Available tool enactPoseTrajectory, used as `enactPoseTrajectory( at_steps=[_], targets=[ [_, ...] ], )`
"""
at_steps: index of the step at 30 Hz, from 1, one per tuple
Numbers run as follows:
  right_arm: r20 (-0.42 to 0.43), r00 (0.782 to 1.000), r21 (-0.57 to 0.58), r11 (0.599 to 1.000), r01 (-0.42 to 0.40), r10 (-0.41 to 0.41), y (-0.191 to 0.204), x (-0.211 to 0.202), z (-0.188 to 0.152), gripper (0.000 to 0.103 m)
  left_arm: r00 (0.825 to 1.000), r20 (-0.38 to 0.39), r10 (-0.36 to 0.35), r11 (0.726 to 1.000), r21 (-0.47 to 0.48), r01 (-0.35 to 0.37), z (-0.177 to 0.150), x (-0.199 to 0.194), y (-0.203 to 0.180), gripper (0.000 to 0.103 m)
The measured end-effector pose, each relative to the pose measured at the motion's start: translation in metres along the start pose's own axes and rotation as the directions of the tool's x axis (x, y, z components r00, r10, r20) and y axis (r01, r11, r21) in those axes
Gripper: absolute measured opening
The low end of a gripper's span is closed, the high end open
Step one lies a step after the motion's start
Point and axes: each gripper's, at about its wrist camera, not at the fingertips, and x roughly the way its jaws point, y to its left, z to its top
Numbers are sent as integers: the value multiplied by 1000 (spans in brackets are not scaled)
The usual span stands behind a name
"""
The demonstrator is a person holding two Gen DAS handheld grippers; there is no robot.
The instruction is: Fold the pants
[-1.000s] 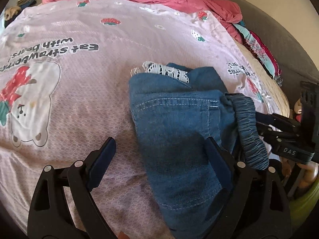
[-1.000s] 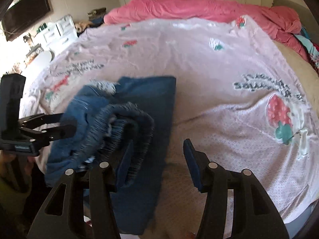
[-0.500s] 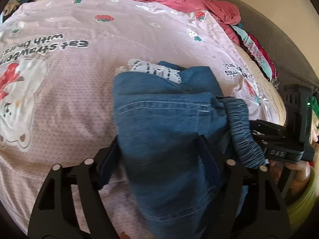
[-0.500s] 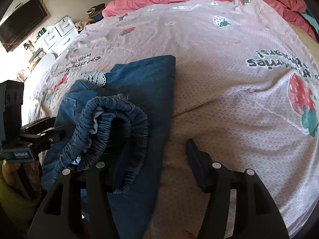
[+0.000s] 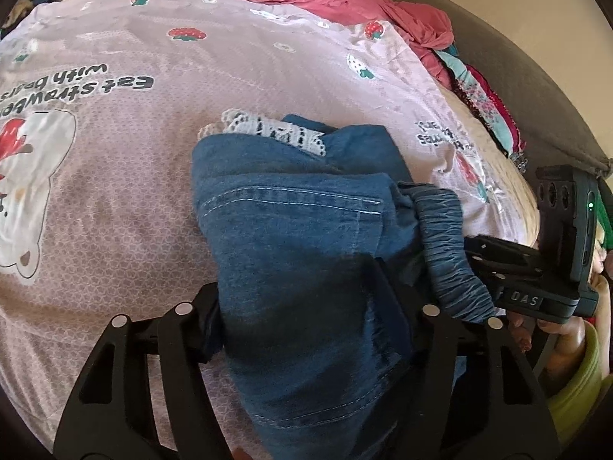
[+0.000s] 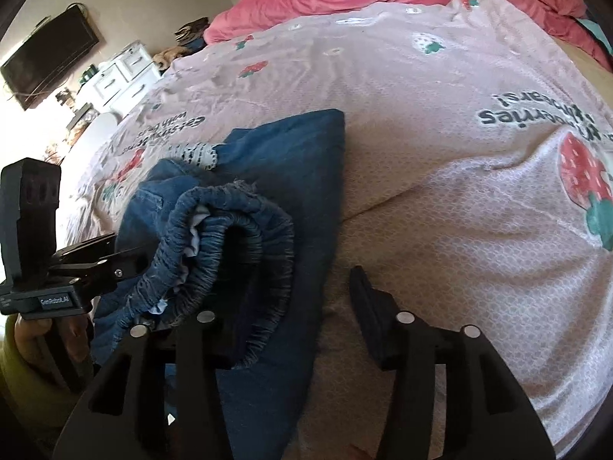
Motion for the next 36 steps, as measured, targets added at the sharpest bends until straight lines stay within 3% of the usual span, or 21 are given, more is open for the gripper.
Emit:
enactPoseTrajectory(
  at_steps=[2, 6, 11, 19, 24, 28, 31, 33, 36],
  targets=[
    [11, 1000, -32, 999, -20, 21, 7, -1, 1, 19, 1000, 10, 1, 1000, 6, -2, 1, -2, -3, 44],
    [92, 996, -100, 995, 17, -7, 27, -16, 5, 8, 998, 50, -25, 999, 22, 24, 9, -19, -10, 34],
    [180, 982, -226, 970, 92, -52, 61, -33, 18, 8, 993, 116, -10, 997, 71, 2, 25, -39, -21, 33],
    [195, 980, -175, 983, 61, -26, 54, -10, 95, 8, 982, 185, 42, 997, 59, -53, 88, -40, 1, 33],
    [165, 986, -111, 993, 50, -31, 38, 22, 125, 8, 982, 172, 83, 995, 46, -92, 113, -16, 21, 33],
    [103, 993, -80, 995, 65, -57, 28, 54, 131, 8, 984, 124, 128, 991, 22, -132, 113, 11, 39, 36],
    [67, 992, -69, 991, 112, -107, 20, 73, 126, 12, 977, 89, 192, 981, 4, -193, 108, 26, 53, 48],
    [54, 991, -56, 990, 127, -124, 13, 78, 120, 15, 978, 76, 194, 981, -17, -194, 104, 29, 61, 56],
    [46, 986, -29, 987, 160, -159, 7, 79, 118, 32, 978, 71, 197, 980, -38, -194, 100, 30, 69, 64]
  ],
)
